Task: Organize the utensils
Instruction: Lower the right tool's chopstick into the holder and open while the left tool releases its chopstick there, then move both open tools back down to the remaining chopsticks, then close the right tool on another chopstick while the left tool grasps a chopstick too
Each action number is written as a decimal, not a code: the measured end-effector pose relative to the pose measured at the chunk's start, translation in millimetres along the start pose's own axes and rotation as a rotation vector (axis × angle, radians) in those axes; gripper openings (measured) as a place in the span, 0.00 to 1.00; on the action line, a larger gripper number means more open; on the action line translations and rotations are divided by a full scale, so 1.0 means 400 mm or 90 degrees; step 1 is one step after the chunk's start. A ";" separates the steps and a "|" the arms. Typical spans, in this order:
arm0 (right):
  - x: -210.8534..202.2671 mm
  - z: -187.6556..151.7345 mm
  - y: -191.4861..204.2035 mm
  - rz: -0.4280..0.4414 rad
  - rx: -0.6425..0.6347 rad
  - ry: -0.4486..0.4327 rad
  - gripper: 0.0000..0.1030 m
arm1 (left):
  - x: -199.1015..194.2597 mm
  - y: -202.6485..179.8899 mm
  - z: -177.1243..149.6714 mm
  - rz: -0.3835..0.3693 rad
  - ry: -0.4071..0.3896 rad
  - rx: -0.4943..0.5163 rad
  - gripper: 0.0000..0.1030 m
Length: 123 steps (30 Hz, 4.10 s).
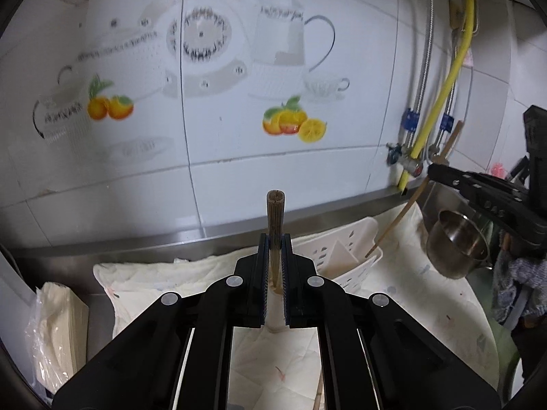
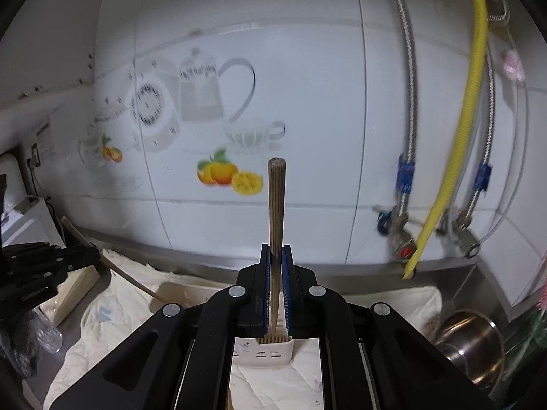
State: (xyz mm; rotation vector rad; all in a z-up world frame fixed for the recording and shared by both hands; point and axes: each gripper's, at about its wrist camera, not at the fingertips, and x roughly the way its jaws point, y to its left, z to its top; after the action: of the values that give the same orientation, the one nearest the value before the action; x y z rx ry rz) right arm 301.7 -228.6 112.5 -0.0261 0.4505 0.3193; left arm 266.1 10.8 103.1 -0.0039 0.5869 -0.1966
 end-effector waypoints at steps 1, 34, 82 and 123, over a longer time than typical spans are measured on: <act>0.019 -0.010 -0.001 -0.001 0.002 0.008 0.06 | 0.007 0.001 -0.001 -0.001 0.003 0.000 0.05; -0.111 -0.076 -0.001 -0.020 -0.014 -0.034 0.40 | -0.122 -0.022 -0.046 -0.012 -0.040 -0.012 0.27; -0.122 -0.721 0.093 0.037 -0.036 0.227 0.13 | -0.136 -0.037 -0.658 -0.061 0.155 -0.065 0.27; -0.109 -0.737 0.098 0.030 -0.045 0.236 0.08 | -0.019 -0.074 -0.670 -0.046 0.211 -0.039 0.06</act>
State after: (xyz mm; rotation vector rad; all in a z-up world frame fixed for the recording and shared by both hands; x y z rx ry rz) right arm 127.6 -232.2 -132.5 -0.1454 0.8076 0.3779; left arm 107.2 -2.8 -114.3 -0.0531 0.9240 -0.2518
